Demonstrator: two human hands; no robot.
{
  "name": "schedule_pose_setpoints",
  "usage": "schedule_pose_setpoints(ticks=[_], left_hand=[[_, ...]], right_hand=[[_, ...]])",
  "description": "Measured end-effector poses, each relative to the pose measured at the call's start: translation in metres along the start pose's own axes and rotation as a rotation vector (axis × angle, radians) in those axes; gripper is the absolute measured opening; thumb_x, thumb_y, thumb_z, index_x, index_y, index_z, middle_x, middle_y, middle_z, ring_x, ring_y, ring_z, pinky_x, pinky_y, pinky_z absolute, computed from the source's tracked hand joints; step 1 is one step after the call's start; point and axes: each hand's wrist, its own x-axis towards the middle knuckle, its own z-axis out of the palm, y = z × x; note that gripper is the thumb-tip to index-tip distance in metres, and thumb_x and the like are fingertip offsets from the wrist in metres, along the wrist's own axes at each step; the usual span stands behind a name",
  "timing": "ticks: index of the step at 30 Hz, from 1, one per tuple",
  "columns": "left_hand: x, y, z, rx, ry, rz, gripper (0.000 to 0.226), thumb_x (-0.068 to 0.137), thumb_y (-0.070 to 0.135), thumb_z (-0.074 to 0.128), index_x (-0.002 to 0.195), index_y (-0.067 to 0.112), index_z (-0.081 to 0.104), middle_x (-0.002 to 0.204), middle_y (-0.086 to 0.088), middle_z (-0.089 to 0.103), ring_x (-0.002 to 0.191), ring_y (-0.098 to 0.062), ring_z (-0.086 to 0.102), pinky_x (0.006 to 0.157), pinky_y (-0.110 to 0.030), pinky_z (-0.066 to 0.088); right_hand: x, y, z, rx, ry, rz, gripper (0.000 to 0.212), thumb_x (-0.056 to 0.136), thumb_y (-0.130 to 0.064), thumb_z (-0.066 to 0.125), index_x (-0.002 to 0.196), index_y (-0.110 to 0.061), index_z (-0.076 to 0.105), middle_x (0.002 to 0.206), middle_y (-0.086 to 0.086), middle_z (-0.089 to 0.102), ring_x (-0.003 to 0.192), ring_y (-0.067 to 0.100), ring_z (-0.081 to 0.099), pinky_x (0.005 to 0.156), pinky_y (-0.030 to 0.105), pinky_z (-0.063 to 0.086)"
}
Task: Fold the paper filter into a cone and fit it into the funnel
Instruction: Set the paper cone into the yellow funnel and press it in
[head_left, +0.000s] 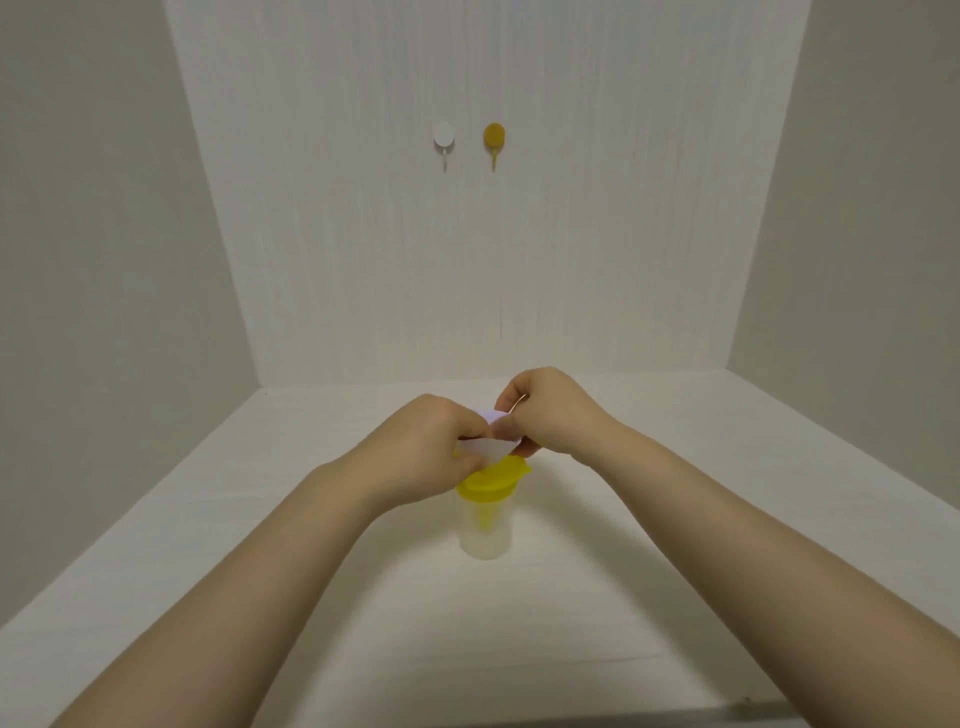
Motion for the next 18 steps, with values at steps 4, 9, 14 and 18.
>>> schedule_pose_setpoints(ticks=[4, 9, 14, 18], left_hand=[[-0.0014, -0.0017, 0.0026, 0.009, -0.046, 0.002, 0.019, 0.084, 0.021, 0.053, 0.084, 0.009, 0.069, 0.083, -0.016, 0.067, 0.068, -0.024, 0.051, 0.062, -0.032, 0.043], [-0.0043, -0.0035, 0.0055, 0.013, -0.085, 0.009, 0.022, 0.085, 0.019, 0.049, 0.079, 0.005, 0.064, 0.073, -0.017, 0.057, 0.054, -0.015, 0.035, 0.056, -0.027, 0.03], [-0.0063, -0.0042, 0.0064, -0.012, -0.11, 0.014, 0.028, 0.088, 0.023, 0.046, 0.073, 0.003, 0.059, 0.063, -0.006, 0.043, 0.048, -0.013, 0.029, 0.051, -0.026, 0.024], [-0.0079, -0.0057, 0.0072, -0.017, -0.13, 0.032, 0.028, 0.089, 0.02, 0.045, 0.069, 0.003, 0.054, 0.063, -0.007, 0.041, 0.052, -0.014, 0.029, 0.054, -0.028, 0.025]], right_hand=[[-0.0005, 0.0028, 0.0017, -0.01, 0.005, -0.002, 0.02, 0.073, 0.001, 0.055, 0.06, -0.014, 0.055, 0.058, 0.006, 0.058, 0.049, 0.017, 0.058, 0.05, 0.021, 0.045], [0.0018, 0.0027, 0.0015, -0.074, -0.011, 0.008, 0.019, 0.07, 0.002, 0.055, 0.058, -0.012, 0.057, 0.055, 0.005, 0.057, 0.047, 0.016, 0.054, 0.049, 0.021, 0.044], [0.0038, 0.0048, 0.0017, -0.136, -0.028, 0.029, 0.017, 0.07, 0.001, 0.056, 0.058, -0.011, 0.058, 0.051, 0.004, 0.056, 0.044, 0.014, 0.051, 0.046, 0.02, 0.042], [0.0047, 0.007, 0.0019, -0.137, -0.046, 0.031, 0.011, 0.071, 0.001, 0.059, 0.063, -0.007, 0.06, 0.053, 0.006, 0.056, 0.047, 0.016, 0.052, 0.05, 0.021, 0.044]])
